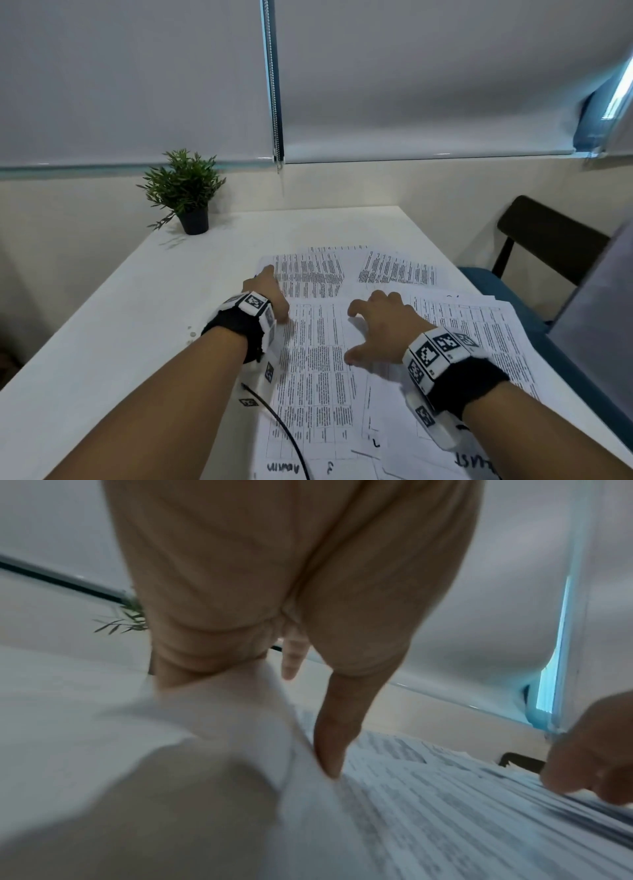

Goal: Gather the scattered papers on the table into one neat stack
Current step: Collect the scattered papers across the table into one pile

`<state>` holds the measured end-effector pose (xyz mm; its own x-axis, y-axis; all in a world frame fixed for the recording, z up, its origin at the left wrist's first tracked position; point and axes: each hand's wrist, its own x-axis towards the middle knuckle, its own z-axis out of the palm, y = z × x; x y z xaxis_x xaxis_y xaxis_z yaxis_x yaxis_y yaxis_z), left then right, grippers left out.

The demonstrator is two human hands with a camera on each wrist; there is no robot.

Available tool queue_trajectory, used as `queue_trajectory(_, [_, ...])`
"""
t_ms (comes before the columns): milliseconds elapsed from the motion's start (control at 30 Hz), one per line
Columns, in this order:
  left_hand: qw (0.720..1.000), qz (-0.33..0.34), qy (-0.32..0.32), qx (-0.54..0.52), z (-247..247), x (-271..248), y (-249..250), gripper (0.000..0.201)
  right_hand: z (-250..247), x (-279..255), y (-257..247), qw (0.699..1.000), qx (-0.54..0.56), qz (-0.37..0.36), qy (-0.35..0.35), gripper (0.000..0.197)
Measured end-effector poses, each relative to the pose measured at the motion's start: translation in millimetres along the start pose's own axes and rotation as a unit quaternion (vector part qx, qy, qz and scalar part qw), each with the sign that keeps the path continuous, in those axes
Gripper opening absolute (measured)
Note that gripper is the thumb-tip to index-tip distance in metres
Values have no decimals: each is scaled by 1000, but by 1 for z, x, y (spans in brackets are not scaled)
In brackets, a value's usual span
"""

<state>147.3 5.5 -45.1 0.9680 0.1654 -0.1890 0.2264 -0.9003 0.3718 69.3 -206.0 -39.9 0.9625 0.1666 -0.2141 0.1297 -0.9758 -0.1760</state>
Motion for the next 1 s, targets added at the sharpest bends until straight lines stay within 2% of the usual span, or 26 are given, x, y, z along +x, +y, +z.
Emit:
queue_trajectory(100, [997,41,33,-60,-6,-6,-11,58,0,-7,0,1000,-14,5,-13,79])
queue_trajectory(133, [995,57,37,-73,-11,-7,-15,54,-1,-10,0,1000,-18,6,-21,76])
queue_trajectory(233, [989,86,56,-103,-31,-11,-26,69,-6,-18,-3,998,-32,15,-57,67])
queue_trajectory(367, [983,136,105,-63,-61,-27,-40,56,-10,-31,-7,997,-22,24,-69,59])
queue_trajectory(467, [974,151,162,-44,-87,-40,-50,37,-11,-38,-12,998,-12,22,-58,65])
queue_trajectory(567, [963,184,198,-17,-111,-59,-52,34,-18,-35,-19,998,46,4,-42,76])
queue_trajectory(667, [932,254,258,14,-126,-81,-46,23,-29,-36,-34,988,152,-22,-11,82])
queue_trajectory(733, [909,301,285,39,-134,-98,-40,25,-30,-37,-45,979,199,-30,16,88])
queue_trajectory(800, [882,358,306,34,-143,-119,-35,21,-28,-40,-54,966,254,-34,42,96])
queue_trajectory(867, [833,437,338,34,-150,-141,-31,23,-23,-40,-60,941,330,-36,69,106])
queue_trajectory(933, [799,483,356,49,-154,-164,-30,41,-23,-40,-63,900,424,-37,99,113])
queue_trajectory(1000, [787,495,369,23,-158,-182,-35,69,-24,-40,-64,849,511,-38,125,113])
